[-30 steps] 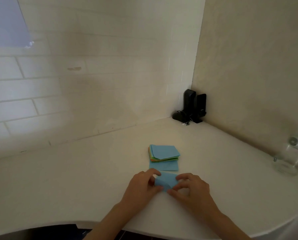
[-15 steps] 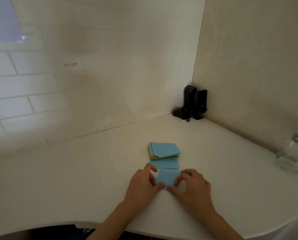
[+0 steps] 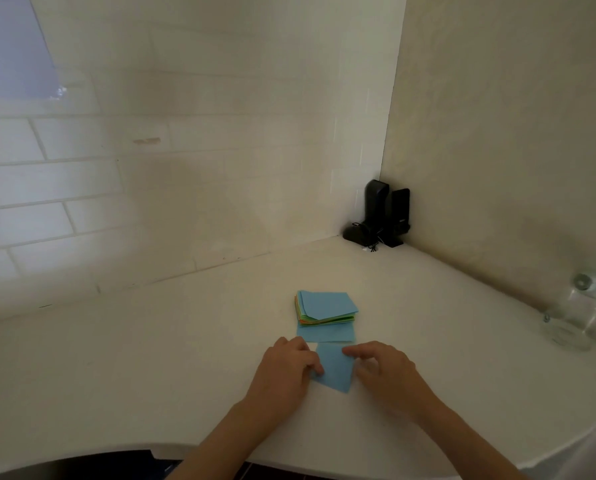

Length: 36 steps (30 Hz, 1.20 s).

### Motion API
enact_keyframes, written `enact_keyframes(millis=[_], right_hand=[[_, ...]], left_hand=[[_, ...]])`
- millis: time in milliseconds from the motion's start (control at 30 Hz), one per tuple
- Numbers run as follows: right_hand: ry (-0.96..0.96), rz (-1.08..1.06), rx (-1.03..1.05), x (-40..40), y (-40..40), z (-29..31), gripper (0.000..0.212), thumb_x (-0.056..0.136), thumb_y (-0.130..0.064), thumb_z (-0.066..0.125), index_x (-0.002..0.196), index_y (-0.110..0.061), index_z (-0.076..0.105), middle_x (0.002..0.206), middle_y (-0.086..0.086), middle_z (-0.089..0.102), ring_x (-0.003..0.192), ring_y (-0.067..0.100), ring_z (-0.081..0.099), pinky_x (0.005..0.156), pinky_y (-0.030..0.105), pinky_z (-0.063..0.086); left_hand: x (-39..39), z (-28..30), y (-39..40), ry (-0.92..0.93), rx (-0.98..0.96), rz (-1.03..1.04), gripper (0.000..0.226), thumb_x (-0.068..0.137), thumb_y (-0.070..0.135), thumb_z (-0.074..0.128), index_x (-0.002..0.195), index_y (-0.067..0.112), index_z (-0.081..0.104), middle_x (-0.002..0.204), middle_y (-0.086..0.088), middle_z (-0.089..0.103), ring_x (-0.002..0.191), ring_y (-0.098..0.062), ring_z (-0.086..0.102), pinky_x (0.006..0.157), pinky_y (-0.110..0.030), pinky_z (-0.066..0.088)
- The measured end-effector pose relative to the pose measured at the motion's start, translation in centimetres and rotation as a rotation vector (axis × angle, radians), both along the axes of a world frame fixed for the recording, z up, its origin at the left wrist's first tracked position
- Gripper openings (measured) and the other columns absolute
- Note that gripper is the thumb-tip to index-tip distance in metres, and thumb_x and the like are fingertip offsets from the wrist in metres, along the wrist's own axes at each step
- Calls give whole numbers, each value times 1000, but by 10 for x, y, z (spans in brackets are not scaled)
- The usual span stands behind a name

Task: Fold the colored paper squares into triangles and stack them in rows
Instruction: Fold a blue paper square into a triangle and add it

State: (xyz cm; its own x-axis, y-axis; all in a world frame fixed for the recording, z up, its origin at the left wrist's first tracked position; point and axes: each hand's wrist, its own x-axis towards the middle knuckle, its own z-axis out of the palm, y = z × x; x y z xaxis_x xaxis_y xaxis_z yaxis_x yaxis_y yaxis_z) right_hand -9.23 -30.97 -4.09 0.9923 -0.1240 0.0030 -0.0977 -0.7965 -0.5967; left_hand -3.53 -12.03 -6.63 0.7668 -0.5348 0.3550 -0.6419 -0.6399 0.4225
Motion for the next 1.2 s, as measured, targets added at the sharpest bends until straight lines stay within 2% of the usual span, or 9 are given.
enact_keyframes(millis=[100,267,333,500,667,833,1000,1100,1200], right_hand=[[-37,-23,-15,-2,-3,1,47,78,-1,48,104,-35,67,110,-11,66,104,9,59,94,29,44],[-105,-48,56,-14,4,4,26,79,-12,61,93,-30,74,84,-15,69,87,3,65,86,19,49],[-129,-45,59,-18,8,6,23,78,-16,63,90,-32,74,78,-17,69,80,-1,65,81,16,50],[-165,-5,20,-21,15,6,19,75,-25,66,89,-36,73,83,-18,70,77,-1,64,81,17,50],[-171,61,-164,-14,12,3,22,79,-40,64,101,-45,63,90,-16,51,83,1,49,81,25,44],[-89,44,-230,-10,14,-1,20,83,-51,57,100,-44,65,93,-15,40,94,3,41,80,26,34],[-78,-26,-175,-9,16,-7,15,82,-52,56,90,-45,68,90,-18,45,89,-1,44,81,28,30],[-73,-76,-139,-8,19,-9,9,82,-51,57,75,-47,60,91,-18,48,87,-2,47,85,29,29],[-90,-121,-124,-5,22,-11,21,80,-52,57,64,-43,49,87,-16,50,86,-1,48,89,29,30]], left_hand=[[-8,4,-4,-165,120,20,24,77,27,42,74,25,66,77,8,59,70,-16,51,60,-25,30],[-28,12,-11,-279,225,80,46,70,65,42,73,22,60,73,7,59,73,-15,50,66,-34,41],[-30,12,-12,-308,243,97,50,65,72,45,68,24,57,68,10,57,68,-14,50,62,-32,42],[-30,6,-9,-271,188,60,29,71,55,46,72,28,56,72,13,61,72,-13,53,64,-29,40],[-26,3,0,-251,167,45,5,70,33,55,75,30,56,82,18,64,79,-11,55,64,-24,38],[-19,-1,14,-253,83,55,11,63,33,65,74,32,62,88,20,63,83,-9,55,62,-23,39],[-15,-2,22,-62,3,160,9,77,38,66,79,29,63,100,17,56,101,-7,42,77,-23,25],[-16,-4,20,-21,-22,226,12,81,42,61,84,31,61,100,18,49,103,-6,37,75,-20,21],[-15,-7,13,-36,0,278,18,83,47,56,86,30,61,100,16,47,102,-7,36,76,-21,24]])
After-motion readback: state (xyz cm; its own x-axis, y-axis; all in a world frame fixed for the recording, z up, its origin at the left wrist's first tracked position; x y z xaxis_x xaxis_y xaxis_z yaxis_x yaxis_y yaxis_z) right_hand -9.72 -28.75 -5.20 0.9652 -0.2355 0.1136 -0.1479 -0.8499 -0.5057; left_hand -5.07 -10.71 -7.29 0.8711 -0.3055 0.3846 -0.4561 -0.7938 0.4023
